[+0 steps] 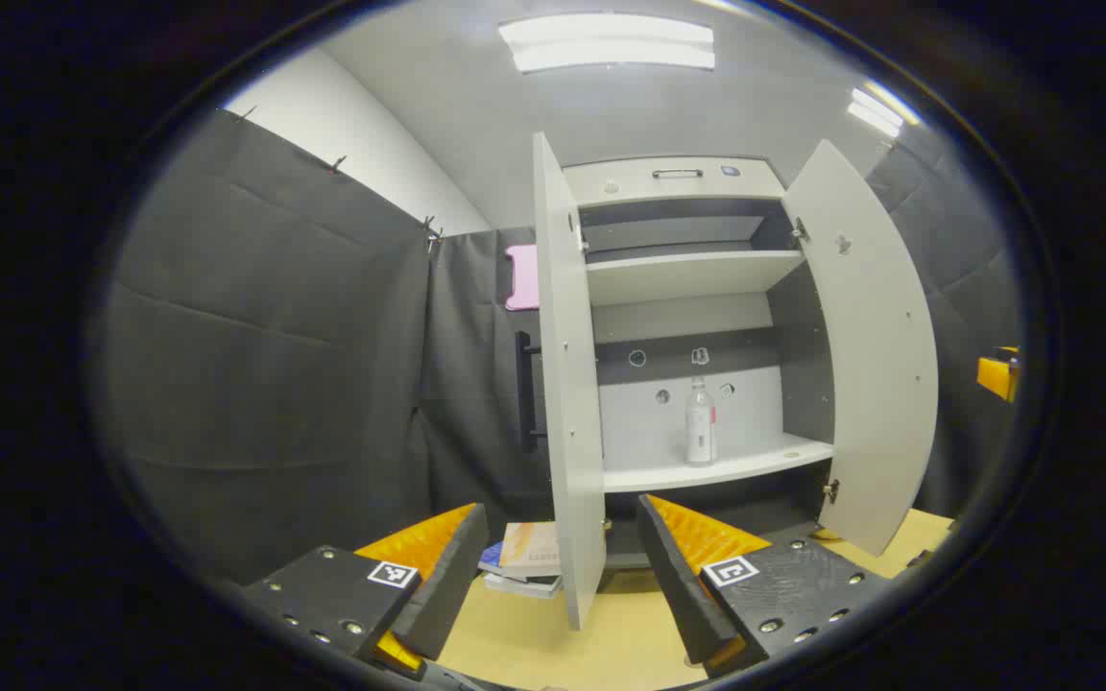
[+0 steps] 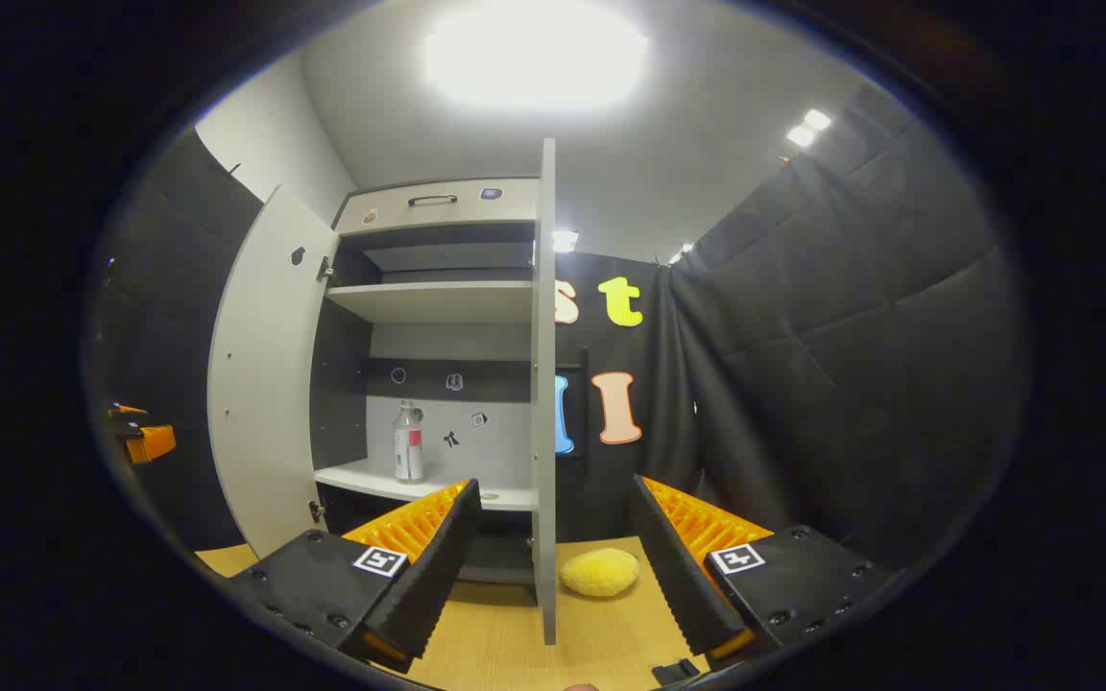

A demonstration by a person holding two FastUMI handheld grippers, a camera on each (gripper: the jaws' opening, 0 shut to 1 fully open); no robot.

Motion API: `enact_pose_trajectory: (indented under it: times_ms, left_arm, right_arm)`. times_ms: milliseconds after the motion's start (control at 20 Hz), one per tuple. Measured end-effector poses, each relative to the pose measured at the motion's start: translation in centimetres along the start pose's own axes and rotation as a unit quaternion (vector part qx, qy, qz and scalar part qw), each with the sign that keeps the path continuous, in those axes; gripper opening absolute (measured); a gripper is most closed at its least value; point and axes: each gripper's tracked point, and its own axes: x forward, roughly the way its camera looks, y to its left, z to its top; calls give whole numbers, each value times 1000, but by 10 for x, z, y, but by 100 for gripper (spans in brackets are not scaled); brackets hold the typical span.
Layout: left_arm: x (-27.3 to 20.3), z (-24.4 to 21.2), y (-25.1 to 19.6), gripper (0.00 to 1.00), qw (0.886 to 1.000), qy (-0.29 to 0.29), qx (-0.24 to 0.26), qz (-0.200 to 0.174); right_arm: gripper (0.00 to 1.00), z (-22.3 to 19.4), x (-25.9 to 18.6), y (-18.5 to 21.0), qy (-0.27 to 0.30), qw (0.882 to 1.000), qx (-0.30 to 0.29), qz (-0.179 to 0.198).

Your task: Grasp the bottle in the cabinet with the left hand and place it on the coaster, then close the right door with the right hand and the left door with the left hand.

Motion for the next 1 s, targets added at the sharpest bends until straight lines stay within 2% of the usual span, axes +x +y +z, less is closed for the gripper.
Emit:
enact_pose_trajectory:
  times_ms: [1000]
  left_arm:
    - [4, 10, -16, 97, 1000, -12, 7, -8]
  right_arm:
    - [99, -3, 15, -11, 4, 1000, -1, 4]
